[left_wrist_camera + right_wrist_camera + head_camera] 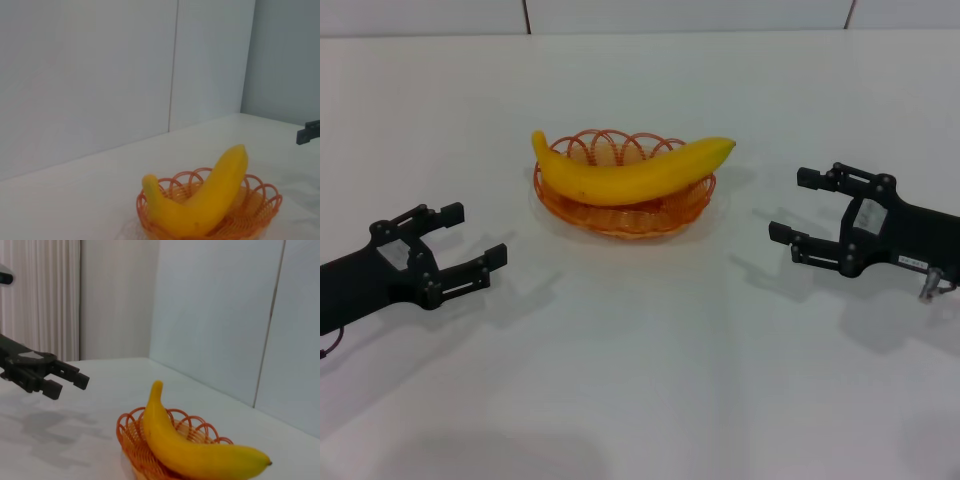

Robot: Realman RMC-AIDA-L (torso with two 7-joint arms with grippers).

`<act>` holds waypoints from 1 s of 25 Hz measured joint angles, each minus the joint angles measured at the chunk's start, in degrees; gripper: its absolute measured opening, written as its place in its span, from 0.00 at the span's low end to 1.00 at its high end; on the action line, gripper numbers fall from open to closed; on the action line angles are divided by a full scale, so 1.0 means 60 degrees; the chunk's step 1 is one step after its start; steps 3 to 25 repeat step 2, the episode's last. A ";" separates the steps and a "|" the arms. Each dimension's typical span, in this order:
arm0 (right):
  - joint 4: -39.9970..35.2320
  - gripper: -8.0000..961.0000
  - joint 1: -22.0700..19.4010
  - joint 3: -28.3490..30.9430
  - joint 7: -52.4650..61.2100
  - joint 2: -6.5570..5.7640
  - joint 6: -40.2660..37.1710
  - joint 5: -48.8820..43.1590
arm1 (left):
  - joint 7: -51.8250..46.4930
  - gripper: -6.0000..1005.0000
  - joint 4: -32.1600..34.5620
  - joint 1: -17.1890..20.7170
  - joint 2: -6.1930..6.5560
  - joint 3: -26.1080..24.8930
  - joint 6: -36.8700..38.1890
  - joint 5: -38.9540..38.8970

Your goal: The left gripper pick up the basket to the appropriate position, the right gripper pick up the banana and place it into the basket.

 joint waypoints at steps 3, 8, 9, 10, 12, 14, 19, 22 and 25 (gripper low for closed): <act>0.0011 0.80 0.0039 0.0000 0.0014 0.0003 0.0006 0.0000 | 0.0005 0.85 0.0000 -0.0001 -0.0001 0.0000 0.0000 0.0000; 0.0011 0.80 0.0039 0.0000 0.0014 0.0003 0.0006 0.0000 | 0.0005 0.85 0.0000 -0.0001 -0.0001 0.0000 0.0000 0.0000; 0.0011 0.80 0.0039 0.0000 0.0014 0.0003 0.0006 0.0000 | 0.0005 0.85 0.0000 -0.0001 -0.0001 0.0000 0.0000 0.0000; 0.0011 0.80 0.0039 0.0000 0.0014 0.0003 0.0006 0.0000 | 0.0005 0.85 0.0000 -0.0001 -0.0001 0.0000 0.0000 0.0000; 0.0011 0.80 0.0039 0.0000 0.0014 0.0003 0.0006 0.0000 | 0.0005 0.85 0.0000 -0.0001 -0.0001 0.0000 0.0000 0.0000; 0.0011 0.80 0.0039 0.0000 0.0014 0.0003 0.0006 0.0000 | 0.0005 0.85 0.0000 -0.0001 -0.0001 0.0000 0.0000 0.0000; 0.0011 0.80 0.0039 0.0000 0.0014 0.0003 0.0006 0.0000 | 0.0005 0.85 0.0000 -0.0001 -0.0001 0.0000 0.0000 0.0000; 0.0011 0.80 0.0039 0.0000 0.0014 0.0003 0.0006 0.0000 | 0.0005 0.85 0.0000 -0.0001 -0.0001 0.0000 0.0000 0.0000; 0.0011 0.80 0.0039 0.0000 0.0014 0.0003 0.0006 0.0000 | 0.0005 0.85 0.0000 -0.0001 -0.0001 0.0000 0.0000 0.0000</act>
